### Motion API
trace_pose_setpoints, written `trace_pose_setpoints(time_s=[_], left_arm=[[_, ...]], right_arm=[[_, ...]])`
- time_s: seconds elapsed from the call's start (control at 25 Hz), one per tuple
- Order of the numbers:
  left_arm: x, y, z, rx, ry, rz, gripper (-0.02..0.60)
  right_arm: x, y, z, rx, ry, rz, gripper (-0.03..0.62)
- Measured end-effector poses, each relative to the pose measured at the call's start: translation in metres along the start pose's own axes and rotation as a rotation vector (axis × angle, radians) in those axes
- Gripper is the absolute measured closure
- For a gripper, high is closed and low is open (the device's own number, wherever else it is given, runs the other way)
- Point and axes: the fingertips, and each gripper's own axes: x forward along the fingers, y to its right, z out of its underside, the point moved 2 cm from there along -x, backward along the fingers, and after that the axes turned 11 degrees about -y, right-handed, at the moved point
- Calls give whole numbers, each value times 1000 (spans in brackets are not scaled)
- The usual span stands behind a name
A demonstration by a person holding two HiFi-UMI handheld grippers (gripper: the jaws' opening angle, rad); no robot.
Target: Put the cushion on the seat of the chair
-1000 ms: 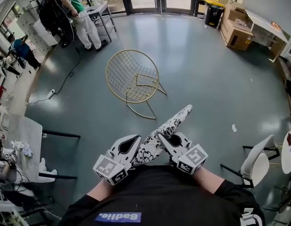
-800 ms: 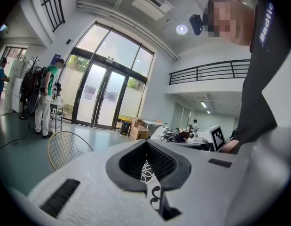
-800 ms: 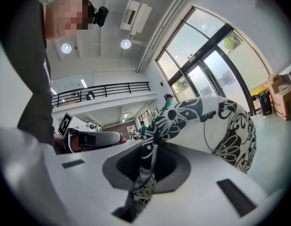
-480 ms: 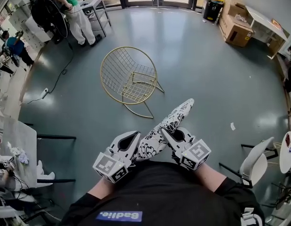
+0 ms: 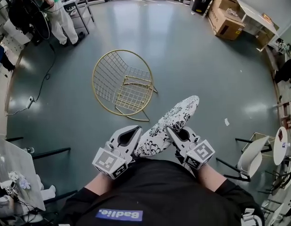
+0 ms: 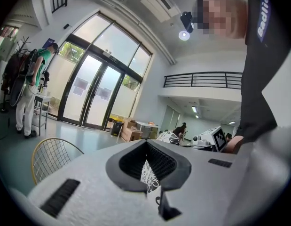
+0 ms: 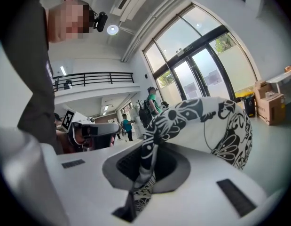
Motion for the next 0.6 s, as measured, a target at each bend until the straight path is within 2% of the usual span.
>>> trace_pose_setpoints(time_s=[0.16,0.28,0.6], left_arm=[[5,-37,-13,12,-17,53,568],[8,-61,-19,9,-23,64,569],[33,-89,-26,-26,-50,18,568]], right_arm=[[27,17,-10,25,-6,74,557],[47,27,-16,34,-13,96,557],[77,64,-16,67,-53,50,557]])
